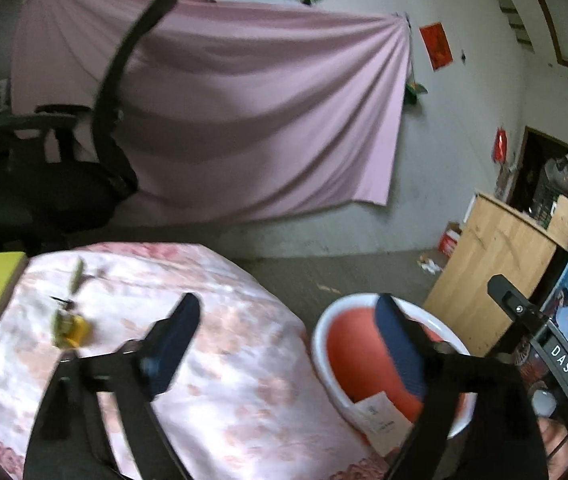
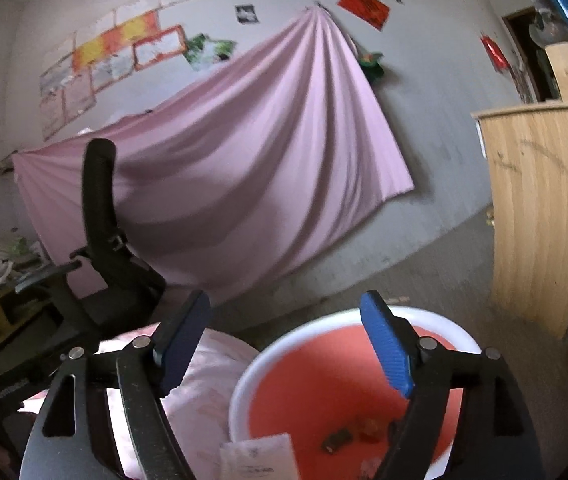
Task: Collect trash
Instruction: 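Open both tools over the basin to drop the snack bag and nut shell, then move both tools back over the table toward the leaf sprig and yellow cap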
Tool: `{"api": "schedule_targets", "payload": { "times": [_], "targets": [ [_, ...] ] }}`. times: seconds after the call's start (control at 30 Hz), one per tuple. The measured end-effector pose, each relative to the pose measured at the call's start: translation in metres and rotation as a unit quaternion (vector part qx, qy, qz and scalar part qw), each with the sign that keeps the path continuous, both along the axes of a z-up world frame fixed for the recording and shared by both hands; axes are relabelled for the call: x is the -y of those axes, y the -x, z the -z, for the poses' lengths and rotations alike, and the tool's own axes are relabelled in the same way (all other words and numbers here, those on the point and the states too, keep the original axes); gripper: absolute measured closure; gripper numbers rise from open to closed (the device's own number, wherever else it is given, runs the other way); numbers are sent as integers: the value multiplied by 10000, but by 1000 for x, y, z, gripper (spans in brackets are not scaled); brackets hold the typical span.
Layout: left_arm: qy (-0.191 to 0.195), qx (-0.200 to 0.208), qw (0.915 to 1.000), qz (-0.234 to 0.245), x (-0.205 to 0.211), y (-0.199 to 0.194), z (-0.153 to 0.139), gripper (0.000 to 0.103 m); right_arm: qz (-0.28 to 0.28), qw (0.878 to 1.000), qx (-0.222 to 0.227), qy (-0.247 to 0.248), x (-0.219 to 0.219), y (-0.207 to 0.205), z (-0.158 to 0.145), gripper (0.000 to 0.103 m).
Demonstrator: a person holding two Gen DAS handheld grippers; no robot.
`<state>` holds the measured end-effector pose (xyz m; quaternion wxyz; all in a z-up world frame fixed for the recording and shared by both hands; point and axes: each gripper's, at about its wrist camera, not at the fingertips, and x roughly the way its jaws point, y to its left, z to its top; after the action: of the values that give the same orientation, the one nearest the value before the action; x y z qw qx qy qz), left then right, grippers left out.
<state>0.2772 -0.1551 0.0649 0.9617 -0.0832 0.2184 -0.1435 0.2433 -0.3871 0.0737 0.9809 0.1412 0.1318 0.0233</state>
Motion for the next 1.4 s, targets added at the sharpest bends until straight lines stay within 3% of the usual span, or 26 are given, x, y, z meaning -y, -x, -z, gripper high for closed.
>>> {"api": "schedule_targets", "payload": {
  "times": [0.13, 0.17, 0.2, 0.33, 0.7, 1.03, 1.4],
  "targets": [
    [61, 307, 9992, -245, -26, 14, -5, 7, -124, 9994, 278, 162, -20, 3, -7, 12],
    [58, 386, 9987, -337, -33, 18, -6, 6, -170, 9990, 356, 196, -26, 3, -8, 2],
    [50, 443, 9982, -401, -38, 20, -8, 5, -220, 9984, 468, 229, -32, 5, -9, 0],
    [-18, 722, 9941, -806, -66, 35, -12, 3, -455, 9956, 742, 348, -55, 7, -14, 0],
    [-59, 1014, 9828, -1541, -135, 61, -11, 3, -927, 9856, 1229, 704, -118, 10, -21, 0],
    [-210, 889, 9799, -1773, -176, 67, -1, 3, -1231, 9812, 1109, 991, -162, 1, -13, 0],
    [-445, 331, 9873, -1485, -196, 37, 23, 4, -1554, 9805, 656, 1013, -192, -27, -2, 0]
  ]
}}
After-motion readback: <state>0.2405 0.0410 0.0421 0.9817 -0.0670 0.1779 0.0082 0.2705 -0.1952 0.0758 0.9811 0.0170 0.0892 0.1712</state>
